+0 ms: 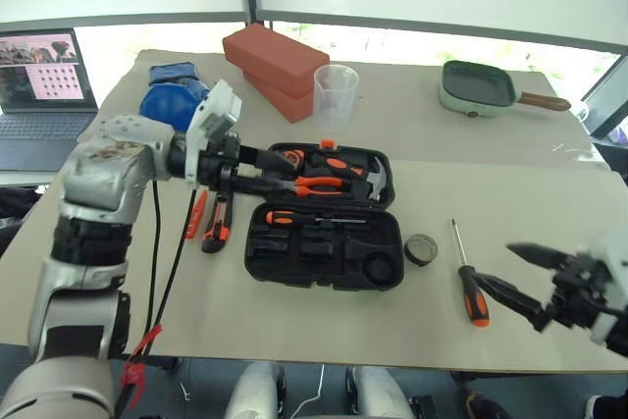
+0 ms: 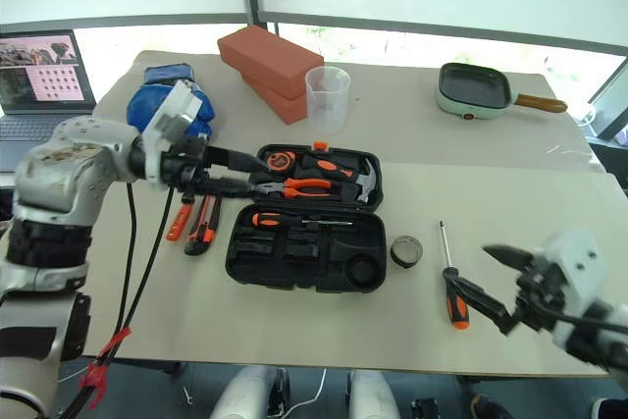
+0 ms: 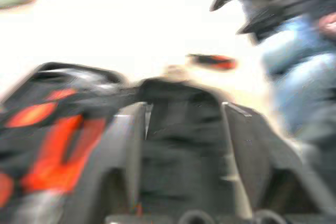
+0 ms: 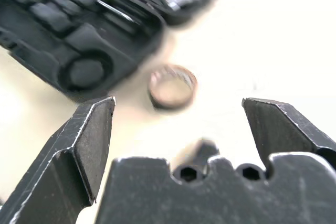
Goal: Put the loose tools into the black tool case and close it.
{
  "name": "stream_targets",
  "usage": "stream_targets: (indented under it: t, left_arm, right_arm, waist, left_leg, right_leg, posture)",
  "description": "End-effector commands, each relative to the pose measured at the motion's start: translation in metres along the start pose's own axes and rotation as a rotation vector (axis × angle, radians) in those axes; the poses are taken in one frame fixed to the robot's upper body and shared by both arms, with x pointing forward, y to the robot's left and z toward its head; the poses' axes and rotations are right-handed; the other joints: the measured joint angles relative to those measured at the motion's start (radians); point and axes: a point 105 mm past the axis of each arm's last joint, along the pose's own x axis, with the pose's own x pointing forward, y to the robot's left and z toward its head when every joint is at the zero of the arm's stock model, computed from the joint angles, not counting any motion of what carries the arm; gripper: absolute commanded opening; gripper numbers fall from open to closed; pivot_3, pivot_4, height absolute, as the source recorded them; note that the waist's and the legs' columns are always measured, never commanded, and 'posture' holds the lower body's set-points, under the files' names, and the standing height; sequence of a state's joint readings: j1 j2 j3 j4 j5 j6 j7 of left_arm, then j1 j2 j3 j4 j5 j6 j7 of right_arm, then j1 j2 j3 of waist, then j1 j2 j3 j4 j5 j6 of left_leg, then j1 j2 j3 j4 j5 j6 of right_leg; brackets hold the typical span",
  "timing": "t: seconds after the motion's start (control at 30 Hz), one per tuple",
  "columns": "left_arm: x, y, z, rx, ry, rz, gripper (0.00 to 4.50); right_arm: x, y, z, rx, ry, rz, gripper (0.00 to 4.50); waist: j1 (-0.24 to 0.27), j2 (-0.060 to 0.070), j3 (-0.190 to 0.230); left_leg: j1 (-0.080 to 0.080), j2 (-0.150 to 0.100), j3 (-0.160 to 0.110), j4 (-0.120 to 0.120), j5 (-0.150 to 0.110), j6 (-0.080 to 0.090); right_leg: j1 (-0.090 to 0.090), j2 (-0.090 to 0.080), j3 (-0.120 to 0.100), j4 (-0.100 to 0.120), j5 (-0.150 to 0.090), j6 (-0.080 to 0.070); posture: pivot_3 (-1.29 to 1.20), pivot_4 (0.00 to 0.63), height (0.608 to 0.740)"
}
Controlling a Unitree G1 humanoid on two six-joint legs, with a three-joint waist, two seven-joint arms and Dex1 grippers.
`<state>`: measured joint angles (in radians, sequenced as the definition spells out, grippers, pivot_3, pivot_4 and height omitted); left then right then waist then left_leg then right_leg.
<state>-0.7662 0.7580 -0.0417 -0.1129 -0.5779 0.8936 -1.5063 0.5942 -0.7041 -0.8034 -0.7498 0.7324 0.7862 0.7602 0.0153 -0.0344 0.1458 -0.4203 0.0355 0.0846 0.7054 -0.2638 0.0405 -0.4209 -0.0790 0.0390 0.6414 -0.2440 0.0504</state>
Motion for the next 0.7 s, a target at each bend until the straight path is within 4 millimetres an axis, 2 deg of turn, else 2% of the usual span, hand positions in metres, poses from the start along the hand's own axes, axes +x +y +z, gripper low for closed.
stream_targets:
  t: [0.03,0.07,0.17,0.23,0.57,0.7]
  left_arm:
    - [0.007,-0.023,0.012,0.043,-0.007,-0.096,4.17]
    - [0.008,-0.025,0.012,0.044,-0.004,-0.105,4.45]
    - [0.013,-0.028,0.01,0.057,0.005,-0.131,4.45]
    - [0.014,-0.028,0.011,0.06,0.01,-0.14,4.45]
    - [0.022,-0.02,0.015,0.139,0.019,-0.095,4.45]
    - [0.021,-0.016,0.017,0.147,0.023,-0.085,4.45]
  right_arm:
    - [-0.016,0.015,-0.008,0.025,0.025,-0.045,4.5]
    - [-0.018,0.018,-0.012,0.038,0.035,-0.053,4.5]
    - [-0.012,0.028,-0.024,0.092,0.045,-0.084,4.5]
    - [-0.004,0.03,-0.025,0.116,0.025,-0.102,4.5]
    - [0.044,0.016,-0.038,0.157,0.02,-0.17,4.5]
    - [0.064,0.0,-0.053,0.14,0.071,-0.248,4.5]
  waist:
    - [0.0,0.0,0.0]
    - [-0.001,0.0,0.0]
    - [-0.007,0.0,0.0]
    - [-0.014,0.0,0.0]
    - [-0.015,0.0,0.0]
    - [-0.016,0.0,0.0]
  left_leg:
    - [0.0,-0.001,0.0,0.0,0.0,0.0]
    - [0.001,0.0,0.0,0.0,0.001,0.0]
    - [0.006,-0.001,0.0,0.0,0.002,-0.001]
    - [0.008,0.0,0.0,-0.001,0.002,-0.001]
    - [0.01,-0.002,0.001,-0.003,0.002,-0.001]
    - [0.009,-0.002,0.001,-0.003,0.002,-0.001]
  right_leg:
    - [0.0,0.0,0.001,0.0,0.0,0.0]
    - [0.001,0.001,0.001,0.001,0.0,-0.001]
    - [0.005,0.002,0.002,0.001,0.0,-0.001]
    - [0.006,0.002,0.003,0.001,-0.001,-0.003]
    - [0.006,0.002,0.004,0.0,-0.002,-0.004]
    - [0.006,0.002,0.004,0.0,-0.002,-0.004]
  posture:
    - [0.0,0.15,0.738]
    - [0.0,0.15,0.738]
    - [0.0,0.15,0.738]
    - [0.0,0.15,0.738]
    - [0.0,0.15,0.738]
    - [0.0,0.15,0.738]
